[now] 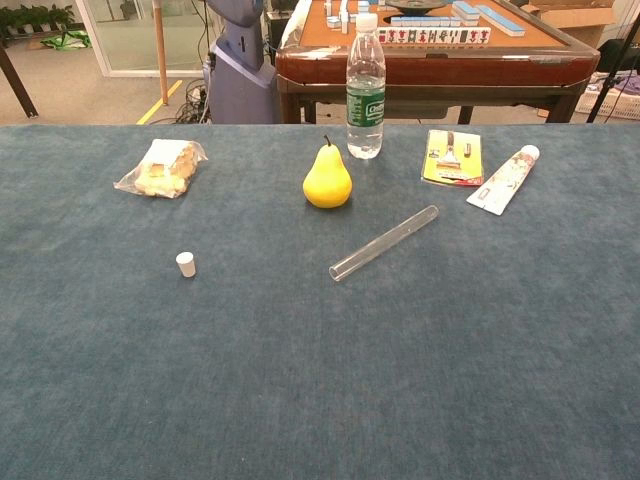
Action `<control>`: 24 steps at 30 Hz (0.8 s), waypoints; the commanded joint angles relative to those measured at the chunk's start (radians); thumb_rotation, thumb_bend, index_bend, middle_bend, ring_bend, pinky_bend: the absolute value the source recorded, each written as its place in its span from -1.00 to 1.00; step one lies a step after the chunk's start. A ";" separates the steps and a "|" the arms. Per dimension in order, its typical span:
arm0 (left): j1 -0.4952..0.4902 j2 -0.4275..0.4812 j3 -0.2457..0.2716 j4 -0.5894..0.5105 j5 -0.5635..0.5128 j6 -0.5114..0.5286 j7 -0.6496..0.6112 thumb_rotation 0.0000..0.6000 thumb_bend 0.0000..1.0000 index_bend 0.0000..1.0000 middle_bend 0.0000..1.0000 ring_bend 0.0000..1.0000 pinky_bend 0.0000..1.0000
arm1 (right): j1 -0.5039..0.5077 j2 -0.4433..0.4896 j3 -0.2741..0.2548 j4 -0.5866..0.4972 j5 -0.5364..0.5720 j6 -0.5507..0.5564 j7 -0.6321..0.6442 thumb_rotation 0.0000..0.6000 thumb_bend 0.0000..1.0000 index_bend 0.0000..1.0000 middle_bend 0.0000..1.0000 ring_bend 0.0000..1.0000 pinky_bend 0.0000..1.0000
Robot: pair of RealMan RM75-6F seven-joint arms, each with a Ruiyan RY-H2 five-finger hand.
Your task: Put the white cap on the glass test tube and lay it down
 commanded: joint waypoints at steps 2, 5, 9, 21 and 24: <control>0.001 -0.004 0.000 0.003 0.003 -0.002 -0.001 1.00 -0.50 -0.51 -0.05 -0.02 0.20 | 0.002 0.002 0.001 -0.006 -0.003 -0.011 0.001 1.00 -0.48 0.15 0.58 0.55 1.00; 0.003 -0.004 -0.001 0.003 0.005 0.000 -0.005 1.00 -0.50 -0.51 -0.05 -0.02 0.20 | 0.011 0.004 0.005 -0.009 -0.009 -0.027 -0.002 1.00 -0.48 0.15 0.58 0.55 1.00; 0.005 -0.004 -0.006 0.006 0.005 0.003 -0.011 1.00 -0.50 -0.51 -0.05 -0.02 0.20 | 0.059 0.012 0.022 -0.016 -0.020 -0.090 -0.025 1.00 -0.48 0.15 0.58 0.55 1.00; 0.012 0.005 0.001 0.004 0.019 0.002 -0.017 1.00 -0.50 -0.51 -0.05 -0.02 0.20 | 0.342 -0.070 0.120 0.060 0.059 -0.442 -0.184 1.00 -0.48 0.14 0.93 0.94 1.00; 0.018 0.011 0.004 0.000 0.023 0.006 -0.020 1.00 -0.50 -0.51 -0.05 -0.02 0.20 | 0.405 -0.128 0.137 0.103 0.075 -0.493 -0.248 1.00 -0.49 0.11 1.00 1.00 1.00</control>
